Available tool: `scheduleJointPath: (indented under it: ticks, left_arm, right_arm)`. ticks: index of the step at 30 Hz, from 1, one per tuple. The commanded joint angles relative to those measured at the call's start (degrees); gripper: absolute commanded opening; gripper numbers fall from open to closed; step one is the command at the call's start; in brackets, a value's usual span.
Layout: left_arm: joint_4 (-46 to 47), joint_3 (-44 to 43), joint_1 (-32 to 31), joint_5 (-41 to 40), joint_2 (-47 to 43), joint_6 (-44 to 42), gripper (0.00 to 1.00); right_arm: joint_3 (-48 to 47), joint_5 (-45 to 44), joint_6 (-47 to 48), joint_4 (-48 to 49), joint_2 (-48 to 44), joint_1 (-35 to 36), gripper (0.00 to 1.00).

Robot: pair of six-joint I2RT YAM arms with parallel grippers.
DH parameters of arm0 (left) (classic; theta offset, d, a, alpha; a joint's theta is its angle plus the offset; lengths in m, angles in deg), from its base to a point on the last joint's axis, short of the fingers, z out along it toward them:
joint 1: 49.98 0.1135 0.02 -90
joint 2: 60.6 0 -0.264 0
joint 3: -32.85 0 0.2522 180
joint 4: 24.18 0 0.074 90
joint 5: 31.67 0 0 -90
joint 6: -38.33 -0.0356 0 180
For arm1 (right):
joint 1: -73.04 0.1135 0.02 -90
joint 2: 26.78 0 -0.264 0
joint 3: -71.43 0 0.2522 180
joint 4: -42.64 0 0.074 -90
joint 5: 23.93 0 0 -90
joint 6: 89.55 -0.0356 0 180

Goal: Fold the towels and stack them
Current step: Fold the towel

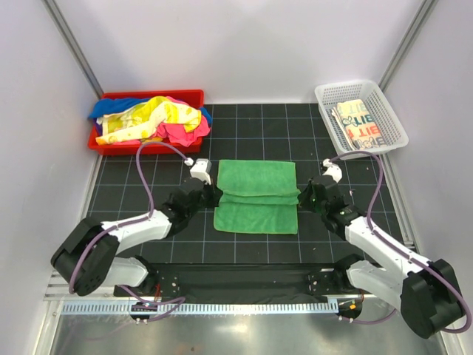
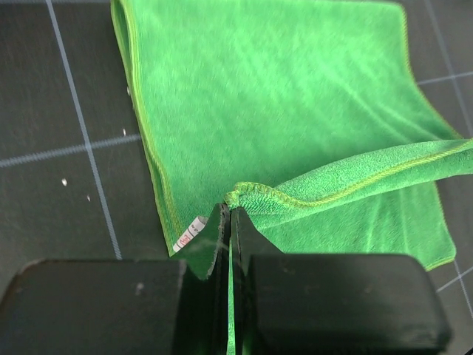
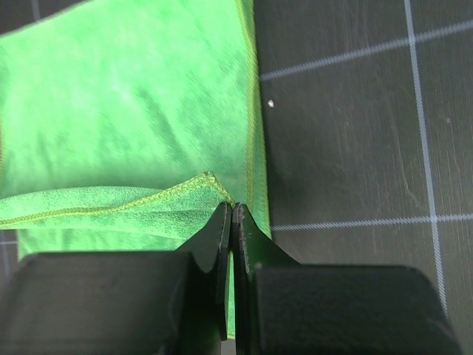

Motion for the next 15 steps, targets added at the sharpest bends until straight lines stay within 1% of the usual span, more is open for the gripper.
scheduleJointPath:
  ticks: [1, 7, 15]
  left_arm:
    - [4.23, 0.61, -0.88, -2.51, 1.65, 2.28, 0.00]
    - [2.48, 0.61, -1.23, -3.30, 1.22, 3.51, 0.00]
    - [-3.06, -0.53, -1.23, -4.80, -5.01, 3.07, 0.00]
  right_arm:
    - [0.51, -1.70, -1.41, 1.02, 0.63, 0.29, 0.01]
    - [0.16, -2.14, -0.71, -1.00, -0.24, 0.29, 0.01]
    - [-2.22, -1.79, -0.18, -4.52, -3.58, 0.29, 0.01]
